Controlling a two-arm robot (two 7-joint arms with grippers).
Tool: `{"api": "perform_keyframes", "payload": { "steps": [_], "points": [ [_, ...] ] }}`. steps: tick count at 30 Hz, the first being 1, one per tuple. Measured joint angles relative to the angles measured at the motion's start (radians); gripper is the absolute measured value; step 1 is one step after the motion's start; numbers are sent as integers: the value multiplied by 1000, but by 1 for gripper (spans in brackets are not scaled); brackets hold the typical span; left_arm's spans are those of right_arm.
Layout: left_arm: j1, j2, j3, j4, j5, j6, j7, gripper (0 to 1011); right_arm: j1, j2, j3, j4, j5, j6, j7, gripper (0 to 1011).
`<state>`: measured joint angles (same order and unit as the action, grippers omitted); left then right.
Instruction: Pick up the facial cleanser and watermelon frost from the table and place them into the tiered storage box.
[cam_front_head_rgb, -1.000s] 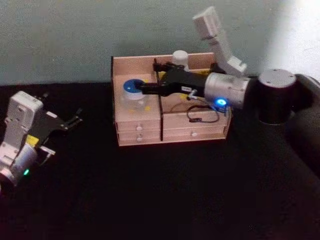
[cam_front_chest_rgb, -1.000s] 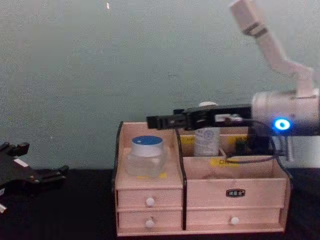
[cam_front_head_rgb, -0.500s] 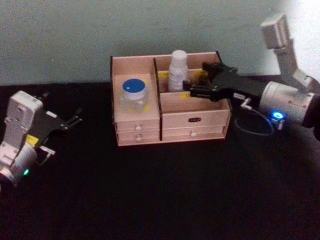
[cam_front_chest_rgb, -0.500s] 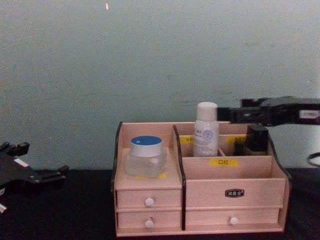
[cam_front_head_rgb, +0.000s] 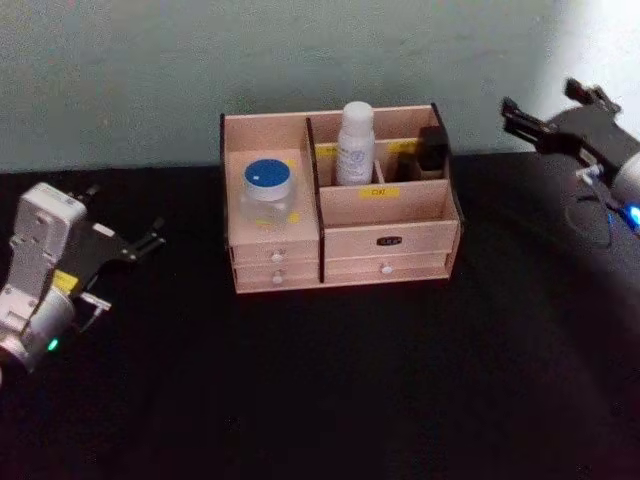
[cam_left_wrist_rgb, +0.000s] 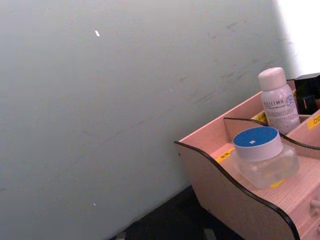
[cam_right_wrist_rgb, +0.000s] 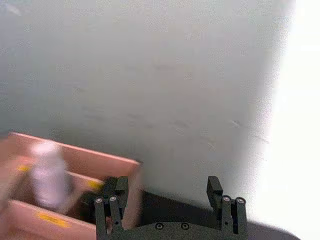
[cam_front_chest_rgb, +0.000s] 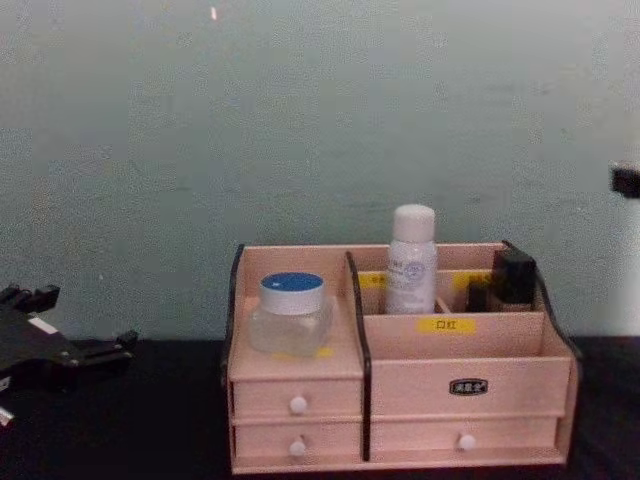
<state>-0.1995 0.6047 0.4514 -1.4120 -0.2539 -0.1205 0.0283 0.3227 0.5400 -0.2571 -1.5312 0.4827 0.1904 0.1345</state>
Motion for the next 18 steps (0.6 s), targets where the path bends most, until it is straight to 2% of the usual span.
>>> {"api": "perform_keyframes", "payload": {
  "steps": [2,3,4,6,13,18],
  "points": [
    [0,0,0,0,0,0,0,1001,-20,-17,3,3,-34,-9,-58,1003],
    [0,0,0,0,0,0,0,1001,-40,-38,-3,13,-76,-25,-121,1003],
    [0,0,0,0,0,0,0,1001,-51,-53,-9,22,-97,-33,-150,1002],
    [0,0,0,0,0,0,0,1001,-70,-103,-33,88,-161,-64,-231,1003],
    [0,0,0,0,0,0,0,1001,-66,-169,-50,224,-240,-104,-324,1003],
    [0,0,0,0,0,0,0,1001,-60,-186,-38,255,-242,-102,-326,1003]
  ]
}}
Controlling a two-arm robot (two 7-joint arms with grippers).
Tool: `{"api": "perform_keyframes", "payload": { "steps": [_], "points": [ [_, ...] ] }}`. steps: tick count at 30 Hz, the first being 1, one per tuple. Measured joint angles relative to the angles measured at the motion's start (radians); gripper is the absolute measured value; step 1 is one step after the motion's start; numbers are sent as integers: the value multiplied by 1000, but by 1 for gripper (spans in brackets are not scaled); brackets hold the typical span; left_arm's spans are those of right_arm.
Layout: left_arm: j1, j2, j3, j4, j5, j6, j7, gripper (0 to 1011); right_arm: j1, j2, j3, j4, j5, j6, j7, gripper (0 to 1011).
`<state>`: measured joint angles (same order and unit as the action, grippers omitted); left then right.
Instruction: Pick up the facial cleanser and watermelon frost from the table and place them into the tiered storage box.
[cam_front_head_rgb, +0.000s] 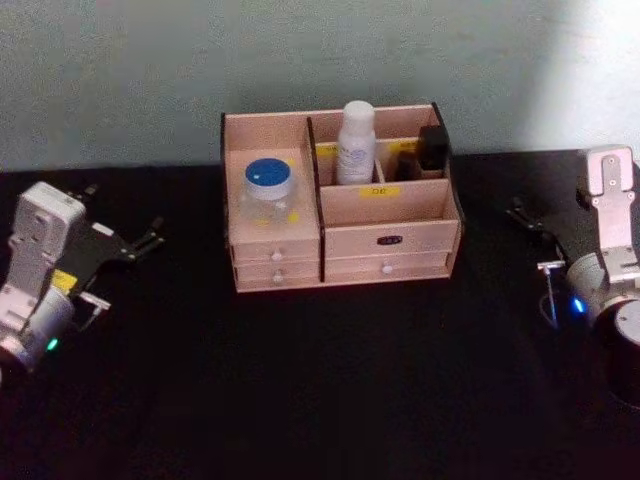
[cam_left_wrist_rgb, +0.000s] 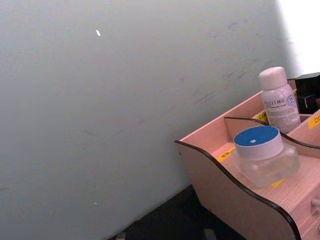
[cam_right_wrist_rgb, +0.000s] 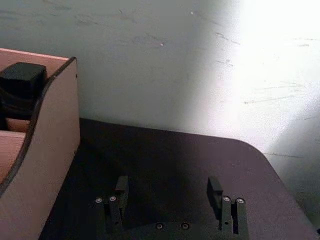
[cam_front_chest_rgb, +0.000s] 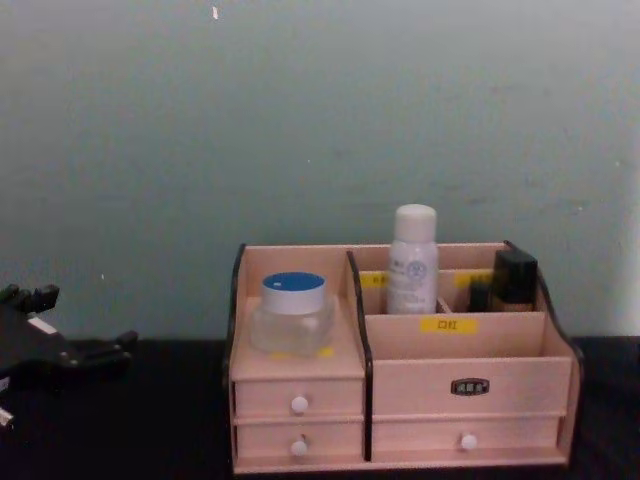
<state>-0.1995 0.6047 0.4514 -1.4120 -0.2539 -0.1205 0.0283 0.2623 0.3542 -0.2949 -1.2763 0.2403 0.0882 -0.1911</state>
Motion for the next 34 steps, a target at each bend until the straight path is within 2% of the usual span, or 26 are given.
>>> {"api": "perform_keyframes", "payload": {
  "steps": [34],
  "points": [
    [0,0,0,0,0,0,0,1001,0,0,5,0,2,6,6,1002]
  ]
}}
